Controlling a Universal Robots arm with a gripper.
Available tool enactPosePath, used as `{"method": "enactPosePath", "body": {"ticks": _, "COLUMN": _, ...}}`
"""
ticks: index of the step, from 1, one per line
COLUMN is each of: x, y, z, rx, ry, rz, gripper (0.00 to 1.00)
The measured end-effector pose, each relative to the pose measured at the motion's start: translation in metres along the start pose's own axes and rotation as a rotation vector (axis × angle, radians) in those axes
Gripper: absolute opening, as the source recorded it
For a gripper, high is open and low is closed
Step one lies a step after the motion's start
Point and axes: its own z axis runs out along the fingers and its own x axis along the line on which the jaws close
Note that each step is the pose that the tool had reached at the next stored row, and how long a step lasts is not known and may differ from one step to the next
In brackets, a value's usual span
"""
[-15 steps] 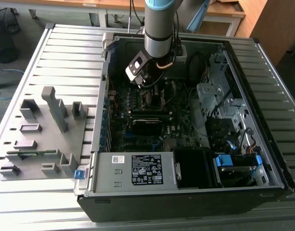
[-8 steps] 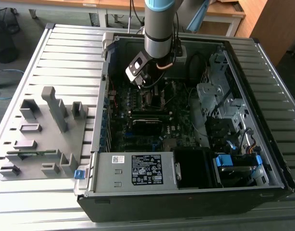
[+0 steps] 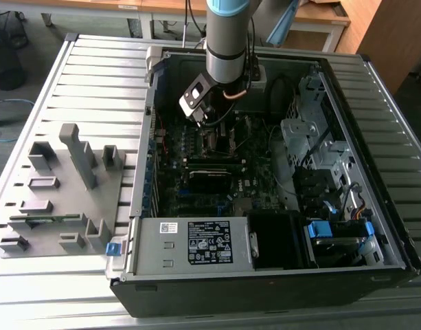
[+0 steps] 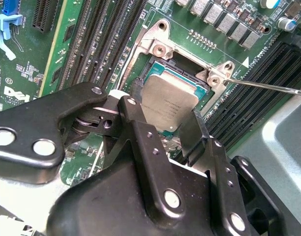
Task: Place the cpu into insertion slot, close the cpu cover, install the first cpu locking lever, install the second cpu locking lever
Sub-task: 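Place the cpu into insertion slot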
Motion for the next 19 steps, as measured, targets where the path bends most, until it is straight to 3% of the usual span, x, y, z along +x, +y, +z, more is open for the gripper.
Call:
{"method": "enactPosePath", "body": {"ticks": 15, "x": 0.0, "y": 0.0, "z": 0.0012, "rx": 0.0, "ry": 0.0, "rz": 0.0, "gripper": 0.53}}
{"method": "enactPosePath", "body": {"ticks": 19, "x": 0.0, "y": 0.0, "z": 0.0014, "rx": -0.0003, "ry": 0.0004, "rz": 0.0, "gripper": 0.61}}
